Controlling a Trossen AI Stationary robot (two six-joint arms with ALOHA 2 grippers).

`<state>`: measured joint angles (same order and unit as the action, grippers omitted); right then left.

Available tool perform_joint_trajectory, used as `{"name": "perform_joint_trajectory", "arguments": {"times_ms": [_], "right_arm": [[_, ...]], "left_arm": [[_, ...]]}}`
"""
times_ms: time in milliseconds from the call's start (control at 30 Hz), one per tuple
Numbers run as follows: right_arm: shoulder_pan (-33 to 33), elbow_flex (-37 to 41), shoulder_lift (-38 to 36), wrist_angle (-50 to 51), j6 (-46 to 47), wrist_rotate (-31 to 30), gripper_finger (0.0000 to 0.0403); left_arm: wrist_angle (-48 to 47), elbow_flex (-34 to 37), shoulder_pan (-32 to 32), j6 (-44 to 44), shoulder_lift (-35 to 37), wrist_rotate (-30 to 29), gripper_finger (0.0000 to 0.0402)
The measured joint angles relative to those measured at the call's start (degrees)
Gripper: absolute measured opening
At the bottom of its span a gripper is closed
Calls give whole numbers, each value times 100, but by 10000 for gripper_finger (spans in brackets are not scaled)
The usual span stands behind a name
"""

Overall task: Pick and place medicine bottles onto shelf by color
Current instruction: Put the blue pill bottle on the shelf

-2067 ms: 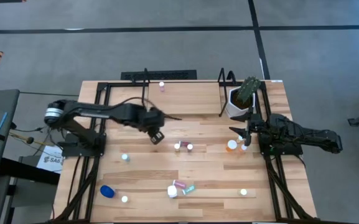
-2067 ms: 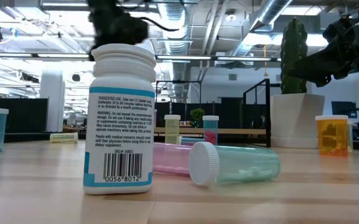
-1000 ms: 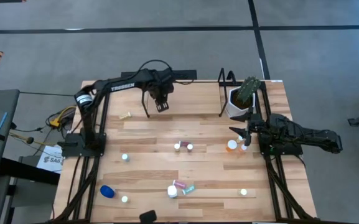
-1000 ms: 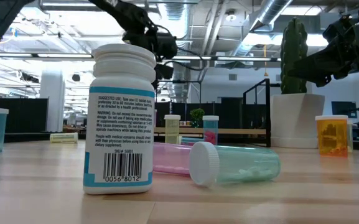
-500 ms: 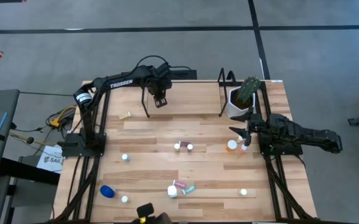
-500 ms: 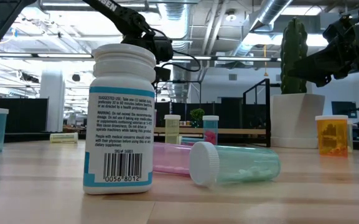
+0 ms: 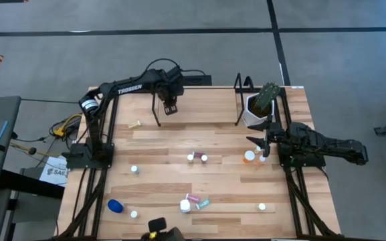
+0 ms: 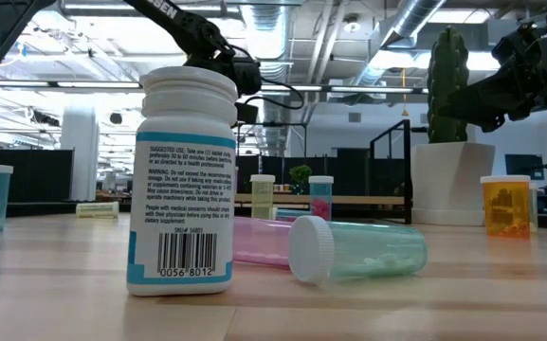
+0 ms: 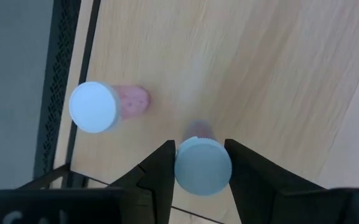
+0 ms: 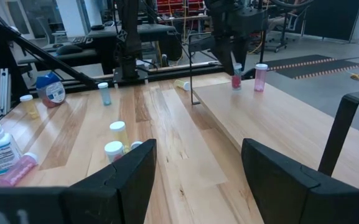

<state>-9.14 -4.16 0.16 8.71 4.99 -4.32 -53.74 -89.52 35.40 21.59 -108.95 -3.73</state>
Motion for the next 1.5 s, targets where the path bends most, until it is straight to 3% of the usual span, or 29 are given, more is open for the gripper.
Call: {"name": "perform_joint_trajectory", "arguments": {"times_ms": [433, 1500], "right_arm": [[2, 0, -2, 0, 0, 0, 260], [2, 0, 0, 0, 0, 0, 260]], "left_arm": [[76, 0, 6, 1129, 2, 7, 120], [8, 0, 115, 1400, -19, 400, 120]]}}
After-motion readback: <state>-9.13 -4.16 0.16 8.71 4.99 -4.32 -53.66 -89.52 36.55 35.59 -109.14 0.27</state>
